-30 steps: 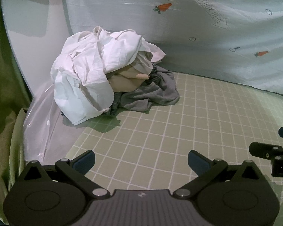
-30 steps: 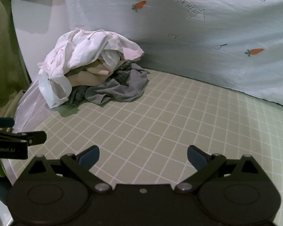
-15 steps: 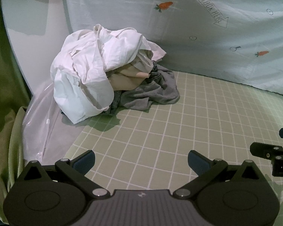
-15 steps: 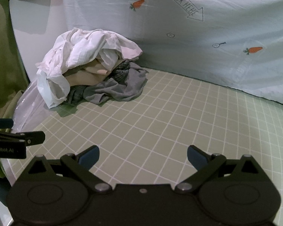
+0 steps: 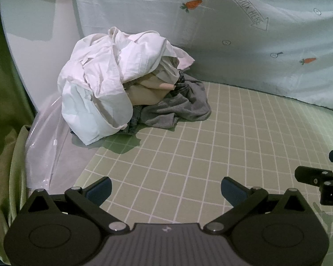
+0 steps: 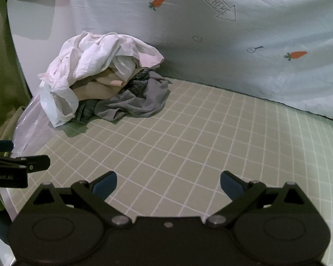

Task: Fold clothes
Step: 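Move both grippers toward the white shirt on the clothes pile, then grasp the white shirt with the left gripper while the right gripper grasps it too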

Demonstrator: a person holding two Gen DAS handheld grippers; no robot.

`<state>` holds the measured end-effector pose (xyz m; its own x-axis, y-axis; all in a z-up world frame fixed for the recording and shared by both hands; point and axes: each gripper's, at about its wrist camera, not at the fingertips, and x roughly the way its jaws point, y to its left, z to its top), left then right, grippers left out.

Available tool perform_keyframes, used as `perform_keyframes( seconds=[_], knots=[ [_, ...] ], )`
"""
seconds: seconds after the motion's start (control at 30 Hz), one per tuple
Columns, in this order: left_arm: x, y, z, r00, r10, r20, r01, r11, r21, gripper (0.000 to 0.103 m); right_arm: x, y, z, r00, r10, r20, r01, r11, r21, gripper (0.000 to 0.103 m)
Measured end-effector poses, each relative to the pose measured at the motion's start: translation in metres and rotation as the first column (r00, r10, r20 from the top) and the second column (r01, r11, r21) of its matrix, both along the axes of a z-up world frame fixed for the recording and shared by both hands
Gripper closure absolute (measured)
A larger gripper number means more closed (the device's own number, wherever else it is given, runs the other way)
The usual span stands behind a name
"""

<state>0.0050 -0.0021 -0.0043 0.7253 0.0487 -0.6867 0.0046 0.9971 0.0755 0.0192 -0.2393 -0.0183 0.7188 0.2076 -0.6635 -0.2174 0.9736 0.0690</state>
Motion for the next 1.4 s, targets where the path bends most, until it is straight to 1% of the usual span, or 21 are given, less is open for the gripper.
perform_keyframes(
  seconds=[0.57, 0.93, 1.03, 1.17, 1.33, 1.4],
  knots=[
    [0.006, -0.001, -0.003, 1.0, -0.009, -0.019, 0.009, 1.0, -0.005, 0.0, 0.003, -0.001, -0.004, 1.0, -0.006, -0.014, 0.006, 1.0, -0.005, 0.002],
    [0.013, 0.002, -0.009, 0.999, 0.004, -0.053, -0.006, 1.0, -0.023, 0.0, 0.007, 0.008, -0.006, 0.999, 0.036, -0.023, -0.037, 0.999, -0.036, 0.002],
    [0.018, 0.01, -0.008, 0.997, 0.038, -0.068, -0.041, 0.998, -0.052, 0.0, 0.015, 0.012, -0.006, 0.998, 0.049, -0.029, -0.05, 0.998, -0.047, 0.002],
    [0.034, 0.031, 0.0, 0.99, 0.107, -0.091, -0.117, 0.987, -0.112, 0.0, 0.034, 0.02, 0.0, 0.997, 0.072, -0.02, -0.073, 0.996, -0.057, 0.002],
    [0.067, 0.075, 0.018, 0.975, 0.209, -0.082, -0.22, 0.96, -0.175, 0.0, 0.073, 0.044, 0.016, 0.994, 0.11, 0.017, -0.109, 0.992, -0.065, 0.002],
    [0.084, 0.096, 0.027, 0.966, 0.249, -0.069, -0.258, 0.947, -0.193, 0.0, 0.097, 0.061, 0.025, 0.99, 0.135, 0.044, -0.132, 0.989, -0.073, 0.002]
  ],
)
